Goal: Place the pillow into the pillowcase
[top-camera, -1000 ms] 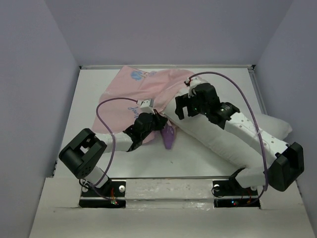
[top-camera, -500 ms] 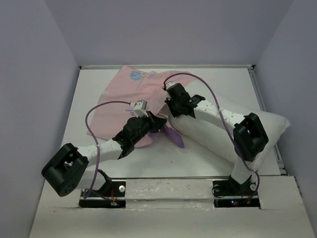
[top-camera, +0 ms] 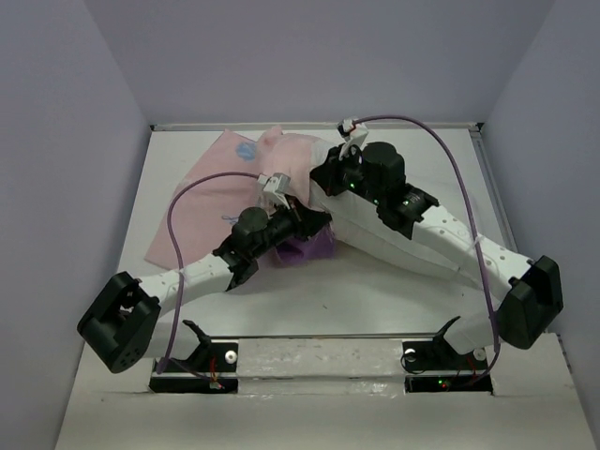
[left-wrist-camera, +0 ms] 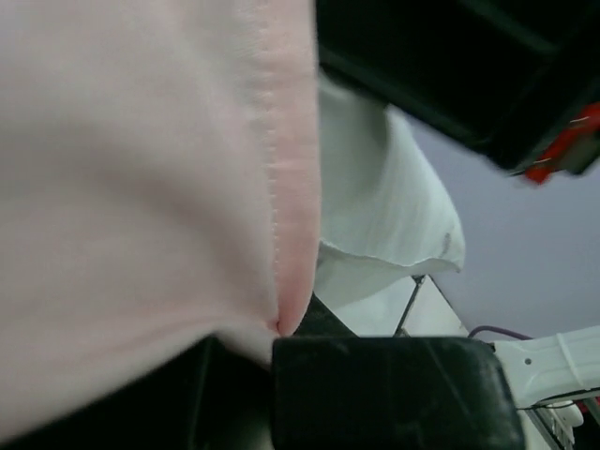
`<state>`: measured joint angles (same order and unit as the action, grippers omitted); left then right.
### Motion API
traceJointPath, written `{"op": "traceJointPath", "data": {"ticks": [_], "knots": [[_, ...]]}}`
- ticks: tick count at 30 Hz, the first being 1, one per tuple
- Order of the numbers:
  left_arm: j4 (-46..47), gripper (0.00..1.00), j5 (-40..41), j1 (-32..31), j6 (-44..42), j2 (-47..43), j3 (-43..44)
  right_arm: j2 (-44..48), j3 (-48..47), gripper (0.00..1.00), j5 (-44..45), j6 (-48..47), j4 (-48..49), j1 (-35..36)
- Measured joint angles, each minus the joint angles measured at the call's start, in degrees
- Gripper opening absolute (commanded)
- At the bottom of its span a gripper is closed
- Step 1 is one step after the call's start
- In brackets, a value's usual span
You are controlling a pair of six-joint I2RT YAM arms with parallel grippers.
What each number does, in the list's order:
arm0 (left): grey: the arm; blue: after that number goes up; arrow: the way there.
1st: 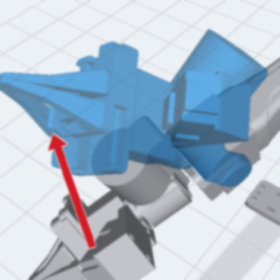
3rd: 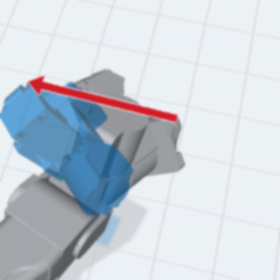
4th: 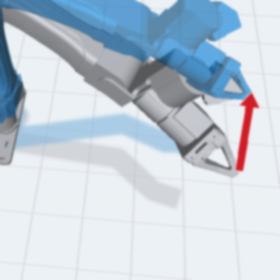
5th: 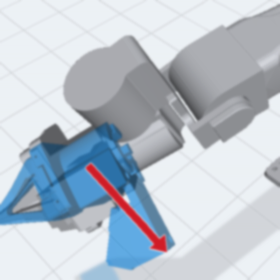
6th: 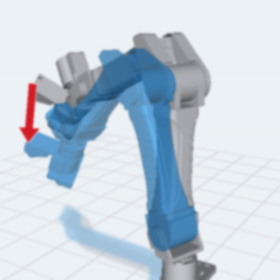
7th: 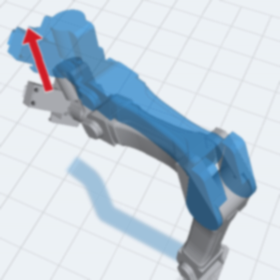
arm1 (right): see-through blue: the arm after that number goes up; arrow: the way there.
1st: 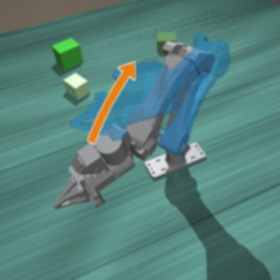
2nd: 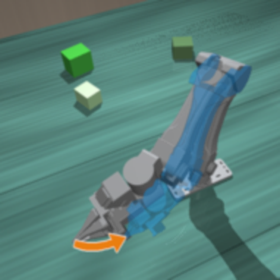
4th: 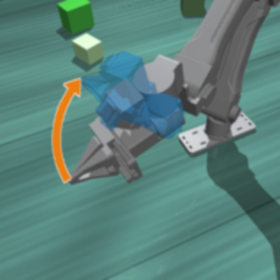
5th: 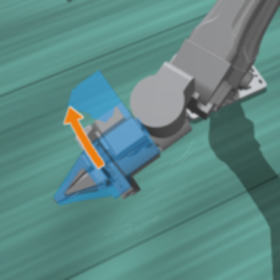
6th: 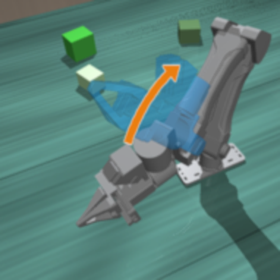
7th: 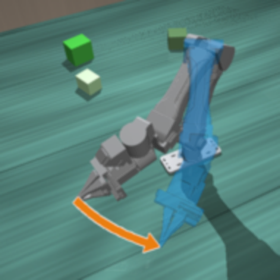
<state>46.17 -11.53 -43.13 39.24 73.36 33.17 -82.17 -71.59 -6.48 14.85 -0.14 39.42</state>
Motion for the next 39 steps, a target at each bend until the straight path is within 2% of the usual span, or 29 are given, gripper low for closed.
{"op": "traceJointPath", "data": {"ticks": [6,10,14,15,17,19,21,24,26,29,31,33,35,37,39], "knots": [[-1.7,0.00,-3.7,-1.5,-3.2,0.5,9.1,-7.3,-1.5,0.00,-0.3,0.6,6.8,-0.6],[-1.7,0.00,-6.3,-1.9,-2.3,-0.8,8.2,-14.6,-1.5,0.00,-3.6,2.8,10.5,-0.8],[-1.1,0.01,-6.2,-2.7,-0.9,-2.6,3.5,-17.7,-1.7,0.00,-6.1,4.8,13.5,-1.1],[-0.6,0.24,-6.2,-2.9,-0.4,-2.7,2.4,-18.8,-2.2,0.00,-6.8,5.6,14.2,-1.1],[-0.2,0.59,-6.0,-3.2,0.5,-2.7,0.9,-20.0,-2.7,0.00,-7.3,6.7,15.0,-1.1],[-0.1,0.89,-7.4,-4.3,0.1,-2.9,0.4,-20.5,-2.7,0.00,-7.3,7.6,15.9,-1.1],[-2.6,0.99,-7.5,-6.0,-1.8,-4.9,0.5,-19.9,-0.9,0.00,-6.6,8.0,18.2,-1.0],[-13.5,0.99,-5.9,-6.8,-7.8,-11.3,3.4,-16.8,4.9,0.00,-5.6,8.7,20.2,-1.0],[-23.0,0.99,-3.4,-6.1,-12.6,-15.1,10.2,-14.3,9.6,0.00,-5.5,9.2,21.3,-1.0],[-28.1,0.99,-1.2,-5.0,-16.1,-17.6,19.1,-11.5,14.1,0.06,-5.4,9.4,21.6,-1.1],[-29.5,0.97,1.6,-4.3,-17.5,-19.2,24.0,-10.5,15.1,0.14,-5.3,9.5,21.7,-1.1],[-31.3,0.94,4.7,-3.2,-17.9,-19.1,25.8,-9.0,16.1,0.34,-5.3,9.6,21.6,-1.1],[-33.6,0.87,8.1,-0.7,-18.2,-17.8,27.5,-7.3,16.7,0.53,-5.4,10.0,21.1,-1.1],[-35.1,0.81,10.1,2.1,-18.2,-14.3,28.6,-5.4,16.9,0.61,-5.5,10.5,20.7,-1.1],[-37.7,0.78,12.5,5.4,-18.5,-7.5,29.8,-3.9,16.9,0.61,-5.4,10.2,19.8,-1.1]]}}
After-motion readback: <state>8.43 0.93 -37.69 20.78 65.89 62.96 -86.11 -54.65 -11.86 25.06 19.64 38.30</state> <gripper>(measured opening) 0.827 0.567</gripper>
